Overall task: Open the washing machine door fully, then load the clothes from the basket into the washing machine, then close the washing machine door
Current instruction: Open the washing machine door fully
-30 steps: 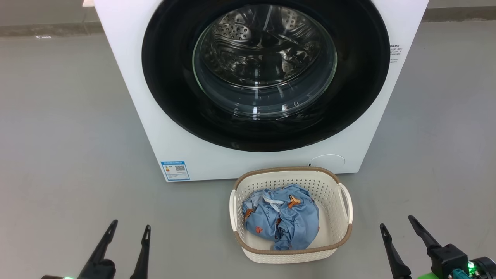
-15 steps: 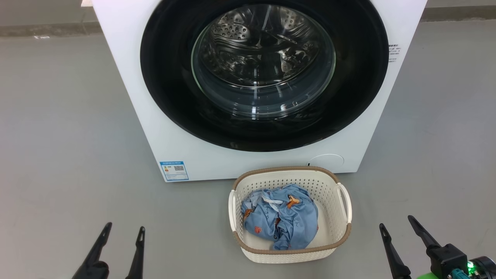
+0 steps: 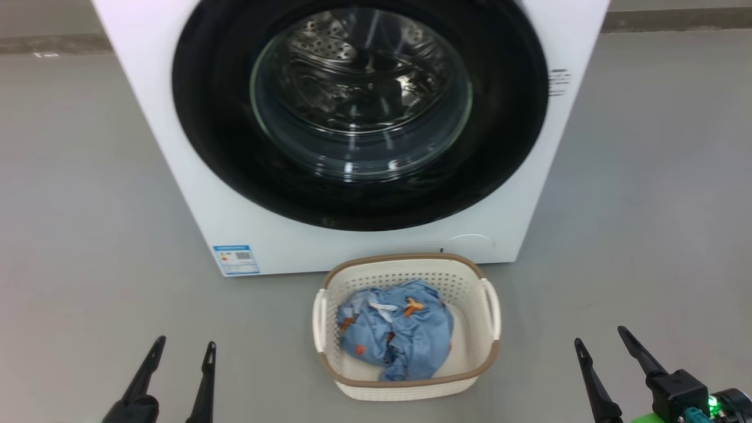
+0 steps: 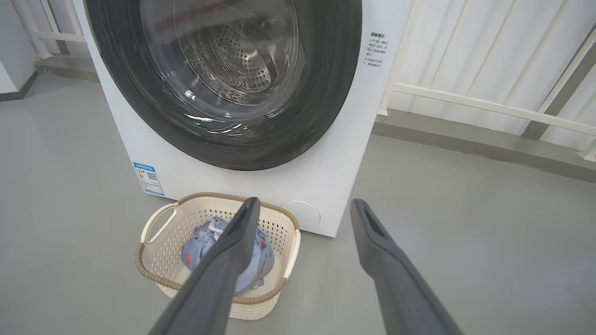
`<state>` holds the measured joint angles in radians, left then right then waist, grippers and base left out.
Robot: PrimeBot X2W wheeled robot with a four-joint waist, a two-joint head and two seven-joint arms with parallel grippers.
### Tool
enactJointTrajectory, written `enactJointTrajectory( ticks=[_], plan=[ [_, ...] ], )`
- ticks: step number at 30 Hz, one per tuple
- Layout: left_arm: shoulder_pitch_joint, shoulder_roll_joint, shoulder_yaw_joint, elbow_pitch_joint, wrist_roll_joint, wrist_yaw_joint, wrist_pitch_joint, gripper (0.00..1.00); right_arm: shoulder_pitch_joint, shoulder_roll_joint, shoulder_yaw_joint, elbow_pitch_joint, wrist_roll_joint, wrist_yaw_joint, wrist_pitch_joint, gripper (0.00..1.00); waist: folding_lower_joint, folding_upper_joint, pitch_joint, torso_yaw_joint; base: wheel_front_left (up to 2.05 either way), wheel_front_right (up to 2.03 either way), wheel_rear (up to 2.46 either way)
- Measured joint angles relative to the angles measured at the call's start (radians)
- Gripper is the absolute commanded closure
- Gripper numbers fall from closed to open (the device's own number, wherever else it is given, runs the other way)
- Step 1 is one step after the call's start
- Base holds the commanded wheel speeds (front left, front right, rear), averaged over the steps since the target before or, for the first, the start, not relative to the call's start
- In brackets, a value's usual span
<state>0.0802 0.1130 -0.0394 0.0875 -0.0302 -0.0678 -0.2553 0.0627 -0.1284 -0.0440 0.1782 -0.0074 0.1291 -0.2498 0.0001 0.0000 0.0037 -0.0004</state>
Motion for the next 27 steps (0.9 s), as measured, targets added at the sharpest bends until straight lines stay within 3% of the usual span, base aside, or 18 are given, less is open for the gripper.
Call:
enactJointTrajectory(
  ticks=[14, 27],
  plan=[
    [0.0, -0.036, 0.038, -0.019, -0.005, -0.018, 0.0, 0.0, 0.0, 0.003, -0.002, -0.001, 0.0, 0.0, 0.0, 0.0, 0.0, 0.0, 0.009, -0.002, 1.11, 1.11, -2.22],
    [0.0, -0.055, 0.075, -0.025, -0.005, -0.034, 0.0, 0.0, 0.0, 0.008, -0.002, -0.018, 0.009, 0.0, 0.0, 0.0, -0.0001, 0.0, 0.018, -0.001, 0.21, 0.21, -0.42]
  ],
)
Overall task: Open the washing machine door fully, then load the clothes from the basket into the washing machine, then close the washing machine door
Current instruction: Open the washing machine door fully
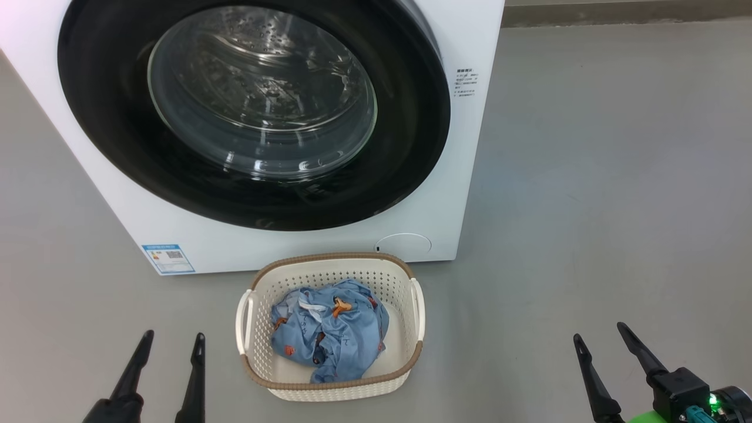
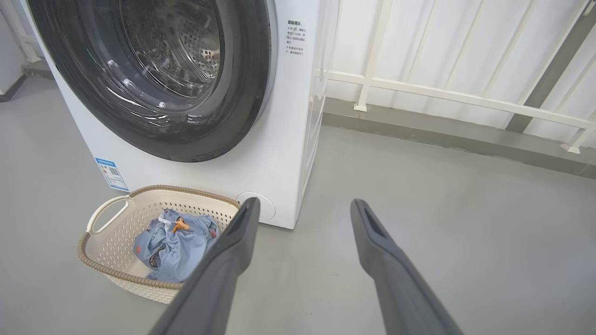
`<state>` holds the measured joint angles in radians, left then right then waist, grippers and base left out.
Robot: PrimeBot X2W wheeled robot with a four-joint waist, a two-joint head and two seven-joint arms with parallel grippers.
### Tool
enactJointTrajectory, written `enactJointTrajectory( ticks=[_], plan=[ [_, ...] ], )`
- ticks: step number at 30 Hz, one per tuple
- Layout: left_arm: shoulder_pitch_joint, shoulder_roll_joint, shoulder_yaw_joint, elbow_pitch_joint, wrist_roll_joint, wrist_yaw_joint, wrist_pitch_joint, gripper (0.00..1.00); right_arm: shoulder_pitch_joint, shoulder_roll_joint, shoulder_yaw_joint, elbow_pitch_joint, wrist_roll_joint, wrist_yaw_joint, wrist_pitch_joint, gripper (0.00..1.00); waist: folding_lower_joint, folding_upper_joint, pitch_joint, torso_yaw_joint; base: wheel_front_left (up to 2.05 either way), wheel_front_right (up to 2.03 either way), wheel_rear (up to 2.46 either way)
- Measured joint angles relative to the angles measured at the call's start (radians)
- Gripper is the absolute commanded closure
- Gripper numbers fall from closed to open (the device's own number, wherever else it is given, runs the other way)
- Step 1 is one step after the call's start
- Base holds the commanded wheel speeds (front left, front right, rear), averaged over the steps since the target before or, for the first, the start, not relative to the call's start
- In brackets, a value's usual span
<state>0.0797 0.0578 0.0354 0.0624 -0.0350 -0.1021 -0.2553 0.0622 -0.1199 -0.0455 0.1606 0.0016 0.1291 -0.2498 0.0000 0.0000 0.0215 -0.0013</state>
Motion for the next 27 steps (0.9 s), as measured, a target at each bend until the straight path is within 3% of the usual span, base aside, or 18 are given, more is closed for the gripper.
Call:
enactJointTrajectory(
  ticks=[8, 9, 10, 11, 18, 27],
  plan=[
    [0.0, -0.008, 0.007, 0.0, 0.002, -0.001, 0.0, 0.0, 0.0, 0.0, 0.0, -0.001, 0.0, 0.0, 0.0, 0.0, 0.0, 0.0, 0.003, 0.0, 0.0, 0.0, 0.0],
    [0.0, -0.008, 0.007, 0.0, 0.002, -0.001, 0.0, 0.0, 0.0, -0.001, 0.002, -0.001, 0.001, 0.0, 0.0, 0.55, 0.0, 0.0, 0.002, 0.0, 0.0, 0.0, 0.0],
    [0.0, -0.009, 0.006, 0.0, 0.002, -0.001, 0.0, 0.0, 0.0, -0.001, 0.002, -0.001, 0.001, 0.0, 0.0, 0.95, 0.0, 0.0, 0.002, 0.0, 0.0, 0.0, 0.0],
    [0.0, -0.01, 0.006, 0.0, 0.002, -0.001, 0.0, 0.0, 0.0, -0.001, 0.003, -0.001, 0.002, 0.0, 0.0, 1.0, 0.0, 0.0, 0.001, 0.0, 0.0, 0.0, 0.0],
    [0.001, -0.011, 0.006, -0.008, 0.002, -0.001, 0.0, 0.0, 0.0, 0.0, 0.006, -0.001, 0.014, 0.0, 0.0, 1.0, 0.0, 0.0, -0.004, -0.001, 0.0, 0.0, 0.0],
    [0.015, -0.012, 0.003, -0.019, 0.001, 0.0, 0.0, 0.0, -0.001, 0.029, -0.01, -0.003, 0.137, 0.0, 0.0, 1.0, 0.0, 0.0, 0.003, -0.011, 0.0, 0.0, 0.0]
  ],
)
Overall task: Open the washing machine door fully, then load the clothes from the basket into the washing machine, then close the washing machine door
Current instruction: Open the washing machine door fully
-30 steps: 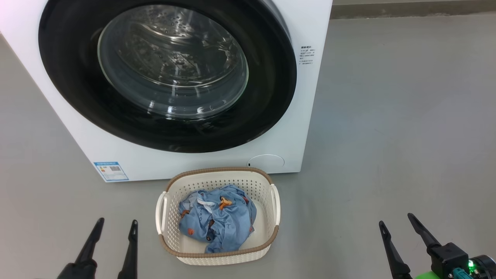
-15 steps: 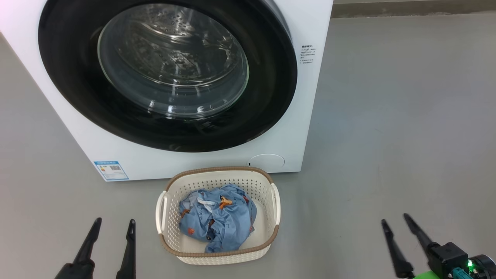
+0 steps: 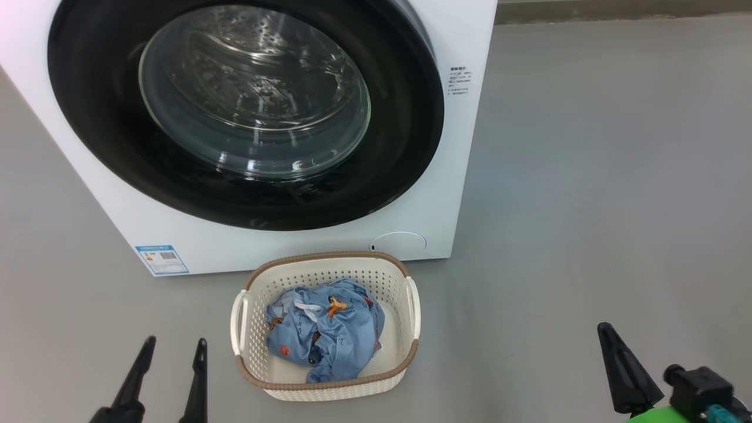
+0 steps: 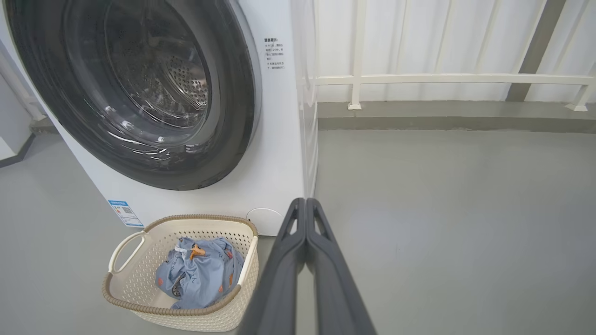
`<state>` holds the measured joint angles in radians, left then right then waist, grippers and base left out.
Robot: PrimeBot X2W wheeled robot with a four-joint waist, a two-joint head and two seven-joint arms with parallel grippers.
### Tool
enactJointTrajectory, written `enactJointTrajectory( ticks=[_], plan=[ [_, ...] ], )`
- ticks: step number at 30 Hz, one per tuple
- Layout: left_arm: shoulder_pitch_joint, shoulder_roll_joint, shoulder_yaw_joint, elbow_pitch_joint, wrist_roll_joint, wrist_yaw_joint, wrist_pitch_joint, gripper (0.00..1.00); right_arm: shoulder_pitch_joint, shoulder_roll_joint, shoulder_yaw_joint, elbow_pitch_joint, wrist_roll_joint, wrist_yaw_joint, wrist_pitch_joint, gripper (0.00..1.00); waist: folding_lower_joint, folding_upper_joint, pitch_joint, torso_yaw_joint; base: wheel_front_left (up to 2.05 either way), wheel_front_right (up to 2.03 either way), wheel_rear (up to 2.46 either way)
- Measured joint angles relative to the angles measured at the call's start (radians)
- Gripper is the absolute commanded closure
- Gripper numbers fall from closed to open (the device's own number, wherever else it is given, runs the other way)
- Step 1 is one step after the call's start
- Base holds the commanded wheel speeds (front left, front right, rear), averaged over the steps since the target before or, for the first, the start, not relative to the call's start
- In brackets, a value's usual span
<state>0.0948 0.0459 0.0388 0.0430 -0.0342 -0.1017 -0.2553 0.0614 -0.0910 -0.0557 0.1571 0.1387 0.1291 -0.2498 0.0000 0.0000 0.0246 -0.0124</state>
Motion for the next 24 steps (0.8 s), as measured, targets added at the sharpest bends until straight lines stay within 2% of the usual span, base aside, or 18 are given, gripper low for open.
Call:
enactJointTrajectory(
  ticks=[3, 6, 15, 20, 24],
  plan=[
    [0.016, 0.0, -0.001, -0.008, -0.008, 0.004, 0.0, 0.0, -0.001, 0.012, -0.01, -0.006, 0.099, 0.0, 0.0, 1.0, 0.0, 0.0, 0.008, -0.006, 0.0, 0.0, 0.0],
    [0.024, -0.001, -0.004, -0.018, -0.022, 0.01, 0.0, 0.0, -0.009, 0.029, -0.038, -0.004, 0.253, 0.0, 0.0, 1.0, 0.0, 0.0, 0.022, -0.011, 0.0, 0.0, 0.0],
    [0.017, -0.001, -0.025, -0.044, -0.026, 0.019, 0.0, 0.0, -0.141, 0.042, -0.176, 0.07, 0.83, 0.0, -0.005, 1.0, 0.0, 0.0, 0.093, -0.012, 0.0, 0.0, 0.0],
    [-0.005, -0.001, -0.029, -0.048, -0.026, 0.017, 0.0, 0.0, -0.209, -0.034, -0.165, 0.132, 1.142, 0.0, -0.002, 1.0, 0.0, 0.0, 0.139, -0.008, 0.0, 0.0, 0.0],
    [-0.024, -0.001, -0.038, -0.056, -0.026, 0.009, 0.0, 0.0, -0.277, -0.103, -0.192, 0.136, 1.365, 0.0, 0.053, 1.0, 0.0, 0.0, 0.177, -0.003, 0.0, 0.0, 0.0]
  ],
)
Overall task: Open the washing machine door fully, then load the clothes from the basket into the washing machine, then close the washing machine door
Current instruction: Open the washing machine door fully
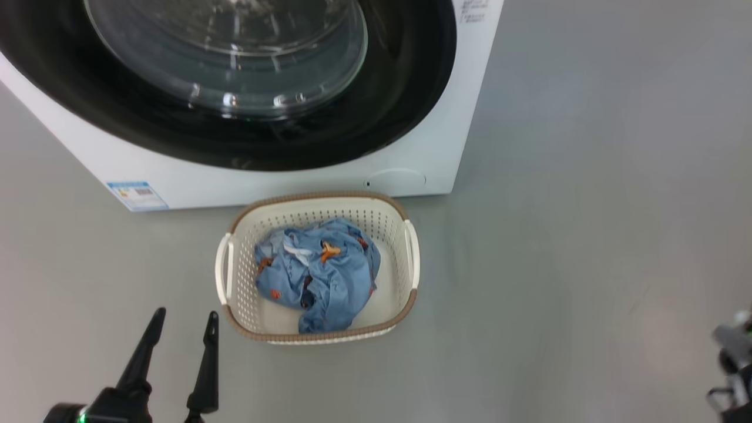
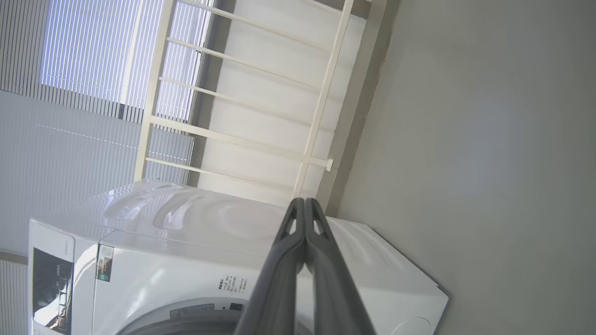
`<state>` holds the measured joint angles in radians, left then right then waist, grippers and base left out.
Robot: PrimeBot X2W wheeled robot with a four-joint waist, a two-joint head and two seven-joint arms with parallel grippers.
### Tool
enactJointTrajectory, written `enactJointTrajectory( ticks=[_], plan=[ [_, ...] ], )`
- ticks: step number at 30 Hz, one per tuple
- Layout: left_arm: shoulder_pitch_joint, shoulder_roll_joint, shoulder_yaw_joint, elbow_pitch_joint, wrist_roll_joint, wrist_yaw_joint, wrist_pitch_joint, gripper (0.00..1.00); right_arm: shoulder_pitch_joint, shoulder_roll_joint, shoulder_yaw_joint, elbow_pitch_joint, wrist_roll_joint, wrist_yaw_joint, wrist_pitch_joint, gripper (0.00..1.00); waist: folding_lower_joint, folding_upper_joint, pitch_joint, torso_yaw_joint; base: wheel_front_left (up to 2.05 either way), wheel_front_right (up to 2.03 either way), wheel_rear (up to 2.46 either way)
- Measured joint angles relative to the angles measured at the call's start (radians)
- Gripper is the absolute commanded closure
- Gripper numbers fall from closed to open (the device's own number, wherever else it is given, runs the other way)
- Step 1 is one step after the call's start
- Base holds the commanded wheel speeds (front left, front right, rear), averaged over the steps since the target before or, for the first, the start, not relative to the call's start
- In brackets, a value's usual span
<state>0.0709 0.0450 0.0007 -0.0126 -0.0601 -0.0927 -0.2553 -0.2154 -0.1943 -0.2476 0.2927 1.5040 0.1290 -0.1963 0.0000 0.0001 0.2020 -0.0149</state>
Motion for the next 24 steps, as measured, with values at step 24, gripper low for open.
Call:
enactJointTrajectory(
  ticks=[24],
  plan=[
    [-0.091, -0.002, -0.018, -0.028, 0.01, -0.018, 0.0, 0.0, -0.413, -0.107, -0.125, 0.047, 0.148, 0.0, 0.47, 1.0, 0.0, 0.0, 0.261, 0.077, 0.0, 0.0, 0.0]
  ],
)
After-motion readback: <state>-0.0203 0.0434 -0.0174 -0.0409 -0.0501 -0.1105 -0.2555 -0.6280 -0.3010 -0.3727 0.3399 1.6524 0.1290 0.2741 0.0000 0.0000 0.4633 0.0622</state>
